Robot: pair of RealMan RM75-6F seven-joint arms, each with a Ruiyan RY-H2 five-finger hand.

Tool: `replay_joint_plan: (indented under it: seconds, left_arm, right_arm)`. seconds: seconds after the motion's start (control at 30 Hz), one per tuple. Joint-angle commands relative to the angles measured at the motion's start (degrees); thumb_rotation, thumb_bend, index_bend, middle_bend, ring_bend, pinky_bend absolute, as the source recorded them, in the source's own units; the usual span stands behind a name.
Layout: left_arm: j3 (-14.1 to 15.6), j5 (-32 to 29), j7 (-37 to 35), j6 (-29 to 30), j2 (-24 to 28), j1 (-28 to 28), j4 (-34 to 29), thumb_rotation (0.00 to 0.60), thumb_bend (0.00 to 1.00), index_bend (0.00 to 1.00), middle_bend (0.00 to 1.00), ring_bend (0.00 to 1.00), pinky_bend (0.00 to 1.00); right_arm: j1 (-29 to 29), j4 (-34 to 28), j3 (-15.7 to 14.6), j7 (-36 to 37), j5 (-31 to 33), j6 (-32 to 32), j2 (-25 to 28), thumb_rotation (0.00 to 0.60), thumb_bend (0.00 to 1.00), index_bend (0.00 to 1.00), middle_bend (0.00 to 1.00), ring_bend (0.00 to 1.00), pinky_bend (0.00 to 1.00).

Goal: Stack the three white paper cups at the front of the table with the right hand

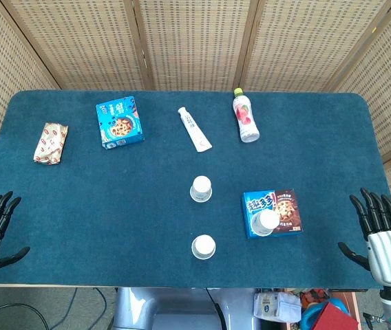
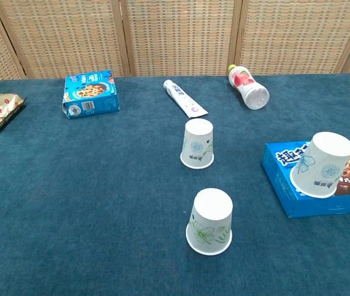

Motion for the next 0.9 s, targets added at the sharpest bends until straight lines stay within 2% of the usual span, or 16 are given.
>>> replay_joint_plan:
  seconds: [0.03, 0.2, 0.33, 0.4, 0.5, 0.7, 0.8, 0.9]
  left_arm:
    - [0.0, -0.2, -0.4, -0.2, 0.2, 0.0, 0.0, 0.6, 0.13, 0.0, 0.0, 0.0, 0.0]
    - [0.0, -0.6, -1.1, -0.6, 0.5, 0.0, -0.1, 0.6, 0.13, 0.0, 0.0, 0.0, 0.0]
    - [-0.2, -1.0, -0.9, -0.6, 0.4, 0.0, -0.3, 0.6, 0.13, 0.0, 0.0, 0.0, 0.0]
    - [-0.3, -1.2, -0.5, -0.8, 0.4, -0.1, -0.4, 0.6, 0.13, 0.0, 0.0, 0.0, 0.0]
    - [-0.6, -1.8, -0.1, -1.2, 0.2, -0.2, -0.6, 0.6, 0.13, 0.0, 0.0, 0.0, 0.0]
    - [-1.3, -4.0, 0.4, -3.2, 0.1, -0.9, -0.7, 0.6, 0.13, 0.0, 0.0, 0.0, 0.0]
    - [-1.9, -5.5, 0.1, -4.5, 0.2, -1.4, -0.6, 0.6, 0.13, 0.0, 0.0, 0.0, 0.0]
    - [-2.1, -5.9, 0.1, -4.8, 0.2, -1.6, -0.7, 0.6, 0.13, 0.0, 0.0, 0.0, 0.0]
  right_arm:
    - [0.0, -0.6, -0.5, -0.1, -0.5, -0.5, 0.4, 0.6, 0.0, 0.04, 0.0, 0.0, 0.0]
    - [1.0, -1.3, -1.4, 0.2, -1.6, -2.6, 0.9, 0.6, 0.0, 0.04, 0.0, 0.0, 0.0]
    - [4.7, -2.5, -1.3, 1.9, -3.4, -7.2, 1.8, 0.6, 0.0, 0.04, 0.01, 0.0, 0.0]
    - [7.4, -3.5, -0.9, 2.8, -4.7, -10.2, 2.6, 0.6, 0.0, 0.08, 0.05, 0.0, 0.01]
    - [11.1, -5.0, -0.4, 5.1, -5.3, -14.8, 3.1, 0.6, 0.0, 0.13, 0.13, 0.02, 0.08]
    - [17.0, -6.7, 0.3, 9.5, -2.6, -24.2, 3.2, 0.6, 0.0, 0.2, 0.24, 0.13, 0.21]
    - [20.2, -5.8, 0.8, 8.4, 0.2, -29.9, 0.8, 0.6, 0.02, 0.22, 0.26, 0.15, 0.23]
    - [21.2, -5.5, 1.0, 7.7, 1.8, -31.7, -0.4, 0.6, 0.05, 0.22, 0.27, 0.16, 0.24]
